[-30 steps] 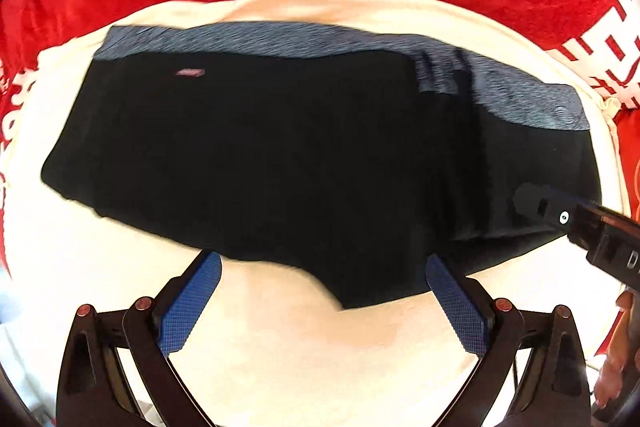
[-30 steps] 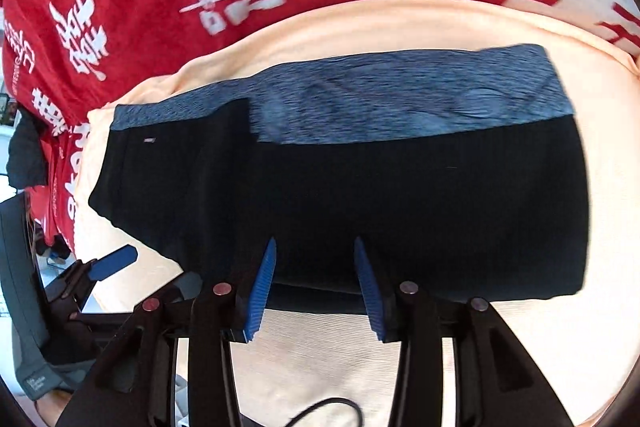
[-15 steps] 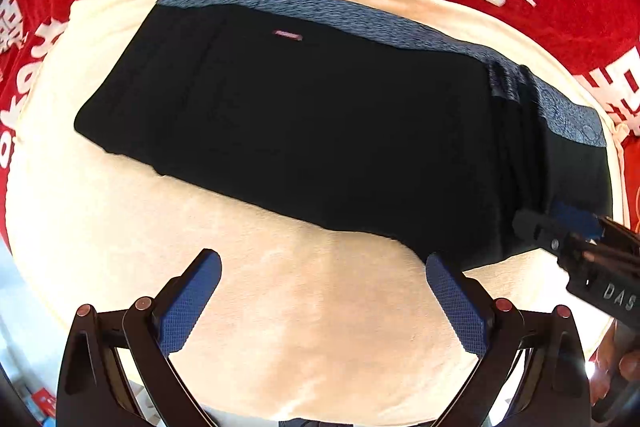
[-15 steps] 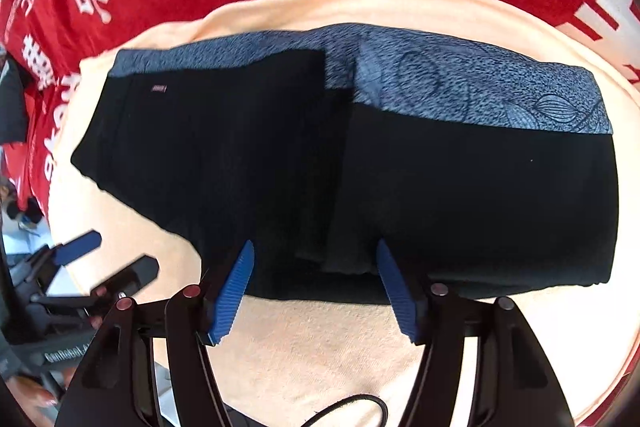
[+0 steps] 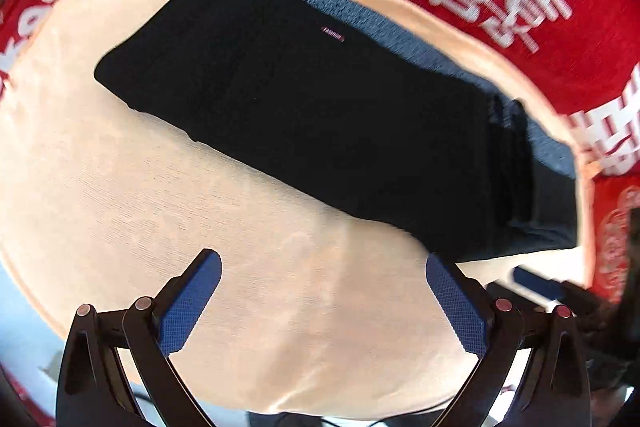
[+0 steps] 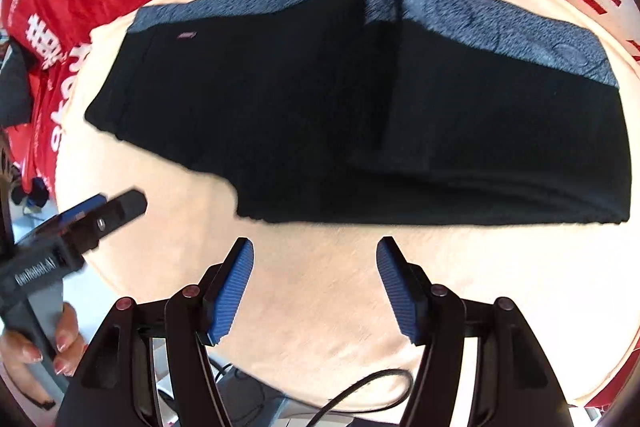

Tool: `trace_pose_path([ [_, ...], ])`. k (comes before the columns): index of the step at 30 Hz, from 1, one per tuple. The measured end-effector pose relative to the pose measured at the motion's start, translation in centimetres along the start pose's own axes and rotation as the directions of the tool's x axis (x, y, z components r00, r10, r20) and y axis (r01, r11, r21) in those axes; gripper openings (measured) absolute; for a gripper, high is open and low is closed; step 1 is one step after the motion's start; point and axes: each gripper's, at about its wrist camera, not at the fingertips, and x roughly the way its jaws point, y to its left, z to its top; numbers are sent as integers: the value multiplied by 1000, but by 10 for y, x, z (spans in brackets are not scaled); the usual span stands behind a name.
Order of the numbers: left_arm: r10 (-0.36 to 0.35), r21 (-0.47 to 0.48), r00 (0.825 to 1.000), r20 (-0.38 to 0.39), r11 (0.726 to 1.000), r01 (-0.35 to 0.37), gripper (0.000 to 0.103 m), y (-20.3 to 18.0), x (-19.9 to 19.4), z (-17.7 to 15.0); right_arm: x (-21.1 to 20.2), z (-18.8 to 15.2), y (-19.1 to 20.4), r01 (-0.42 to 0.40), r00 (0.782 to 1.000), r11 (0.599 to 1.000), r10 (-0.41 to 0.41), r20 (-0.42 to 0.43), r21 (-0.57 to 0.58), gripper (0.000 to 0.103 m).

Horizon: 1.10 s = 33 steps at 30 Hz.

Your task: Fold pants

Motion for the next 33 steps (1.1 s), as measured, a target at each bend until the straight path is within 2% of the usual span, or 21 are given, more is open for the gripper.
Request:
trace_pose_path([
  [3,-66,-5,998,19,998,66,103,-4,-10,-4,-2,-7,6,-13,1000,1000,13,3,-8,74],
  [4,-96,-12,995,20,995,96,103,-4,-12,-4,-4,-9,9,-16,1000,1000,16,5,-14,80],
  [5,-135,-27,991,19,990,136,103,-9,-11,-4,-4,-9,11,-19,1000,1000,19,5,-19,80],
  [6,-214,-56,977,18,975,215,103,-3,-14,-5,-5,-10,13,-19,1000,1000,19,6,-24,80],
  [8,-316,-94,948,29,944,317,103,-20,-9,3,-7,-11,16,-20,1000,999,20,6,-30,80],
  [9,-377,-112,925,45,918,379,103,-14,-18,2,-8,-11,17,-22,1000,999,23,7,-30,80],
  [10,-404,-124,913,57,905,408,103,-14,-25,3,-10,-11,18,-26,1000,999,27,11,-26,80],
  [11,-443,-141,893,77,882,449,103,-8,-34,4,-11,-11,19,-30,999,999,30,15,-22,80],
  [12,-472,-155,877,94,863,481,103,-18,-30,14,-13,-11,19,-37,999,999,37,21,-15,80],
  [14,-501,-170,857,121,840,515,103,-8,-36,21,-16,-10,19,-54,998,999,54,35,0,80],
  [16,-484,-172,865,133,848,501,103,-5,-44,27,-18,-9,19,-64,997,998,64,49,7,80],
  [18,-435,-157,891,130,878,452,103,0,-49,31,-21,-8,18,-68,996,998,67,62,14,80],
  [21,-350,-141,933,86,922,360,103,6,-46,35,-23,-7,17,-62,996,998,60,72,21,80],
  [23,-294,-131,953,76,944,301,103,7,-37,35,-23,-5,16,-52,996,998,51,73,22,80],
  [28,-198,-118,978,66,972,205,103,10,-15,34,-18,4,13,-14,998,1000,13,61,12,80],
  [31,-149,-159,988,33,975,153,103,20,4,39,-14,14,16,0,998,1000,0,59,-2,80],
  [33,-153,-212,986,58,964,162,103,32,8,42,-11,23,19,6,998,1000,-5,61,-18,80],
])
